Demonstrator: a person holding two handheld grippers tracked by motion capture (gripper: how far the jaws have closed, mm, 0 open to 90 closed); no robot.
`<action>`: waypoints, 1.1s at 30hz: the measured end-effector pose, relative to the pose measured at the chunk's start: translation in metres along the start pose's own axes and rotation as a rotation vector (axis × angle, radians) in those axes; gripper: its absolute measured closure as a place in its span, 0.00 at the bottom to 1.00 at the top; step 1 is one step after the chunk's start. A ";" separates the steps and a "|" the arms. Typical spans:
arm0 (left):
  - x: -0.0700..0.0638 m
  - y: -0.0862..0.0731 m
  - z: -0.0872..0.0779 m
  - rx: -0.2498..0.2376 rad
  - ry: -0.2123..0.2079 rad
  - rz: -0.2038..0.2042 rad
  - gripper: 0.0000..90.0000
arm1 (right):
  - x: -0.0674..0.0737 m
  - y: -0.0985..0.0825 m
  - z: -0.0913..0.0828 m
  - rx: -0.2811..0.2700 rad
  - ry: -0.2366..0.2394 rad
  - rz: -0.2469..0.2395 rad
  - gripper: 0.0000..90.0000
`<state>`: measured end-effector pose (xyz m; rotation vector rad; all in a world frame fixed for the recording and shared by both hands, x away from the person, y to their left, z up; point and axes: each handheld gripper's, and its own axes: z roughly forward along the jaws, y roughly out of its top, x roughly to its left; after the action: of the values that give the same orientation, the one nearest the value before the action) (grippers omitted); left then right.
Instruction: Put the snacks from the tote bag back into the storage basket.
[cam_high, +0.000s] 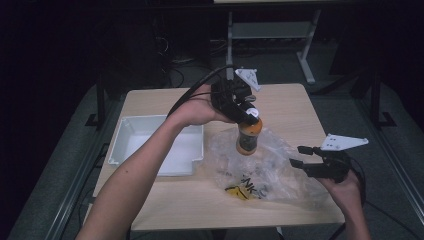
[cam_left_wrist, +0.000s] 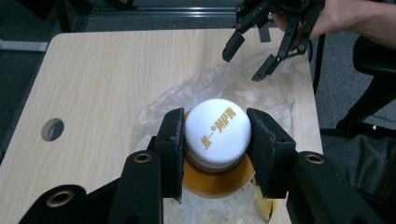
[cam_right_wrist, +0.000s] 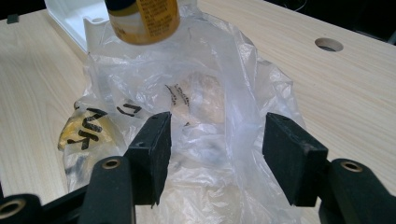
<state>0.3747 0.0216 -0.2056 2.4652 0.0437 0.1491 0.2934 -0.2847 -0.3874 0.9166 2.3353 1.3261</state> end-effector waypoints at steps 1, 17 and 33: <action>0.000 -0.001 -0.002 0.000 0.003 0.003 0.66 | 0.000 0.000 0.000 -0.001 -0.002 0.000 0.46; 0.001 -0.028 -0.034 0.035 0.050 -0.052 0.66 | 0.002 -0.002 -0.004 -0.015 -0.010 0.016 0.43; 0.007 -0.065 -0.060 0.024 0.107 -0.113 0.66 | 0.000 -0.003 -0.002 -0.015 -0.021 0.024 0.38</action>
<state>0.3747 0.1100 -0.1991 2.4696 0.2311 0.2320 0.2913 -0.2866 -0.3888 0.9530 2.3026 1.3347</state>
